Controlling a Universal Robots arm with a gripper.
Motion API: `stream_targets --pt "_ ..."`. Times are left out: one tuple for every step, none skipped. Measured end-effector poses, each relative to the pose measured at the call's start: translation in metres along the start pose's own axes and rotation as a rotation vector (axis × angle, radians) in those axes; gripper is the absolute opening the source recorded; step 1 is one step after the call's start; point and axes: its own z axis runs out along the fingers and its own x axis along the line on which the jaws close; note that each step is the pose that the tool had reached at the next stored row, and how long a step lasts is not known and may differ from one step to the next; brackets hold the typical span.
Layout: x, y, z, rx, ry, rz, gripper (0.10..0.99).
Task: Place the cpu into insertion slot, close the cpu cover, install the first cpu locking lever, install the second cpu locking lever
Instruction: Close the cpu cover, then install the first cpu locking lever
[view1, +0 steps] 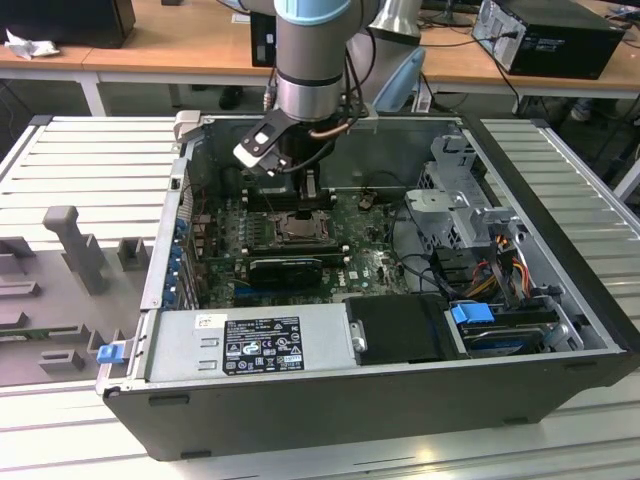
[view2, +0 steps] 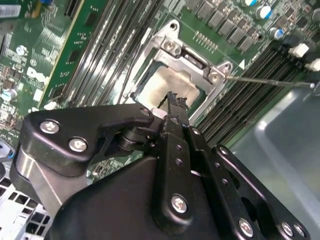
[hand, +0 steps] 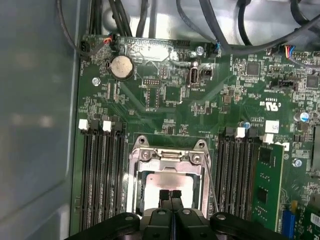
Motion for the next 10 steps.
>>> stream_targets --pt "0.0001 -0.0012 0.0 0.0 0.0001 0.0 0.106" --pt "0.0002 -0.0032 0.0 0.0 0.0 0.0 0.106" --pt "0.0002 -0.004 0.0 0.0 0.0001 0.0 0.106" --pt "0.0002 -0.0043 0.0 0.0 0.0 0.0 0.106" --pt "0.0003 -0.0048 0.0 0.0 0.0001 0.0 0.106" --pt "0.0003 -0.0058 0.0 0.0 0.0001 0.0 0.106" --pt "0.0004 -0.0067 0.0 0.0 0.0001 0.0 0.106" --pt "0.0004 -0.0067 0.0 0.0 0.0001 0.0 0.106" --pt "0.0003 -0.0068 -0.0002 0.0 0.0001 0.0 0.106" --pt "0.0003 -0.0068 -0.0011 0.0 0.0 0.0 0.106"
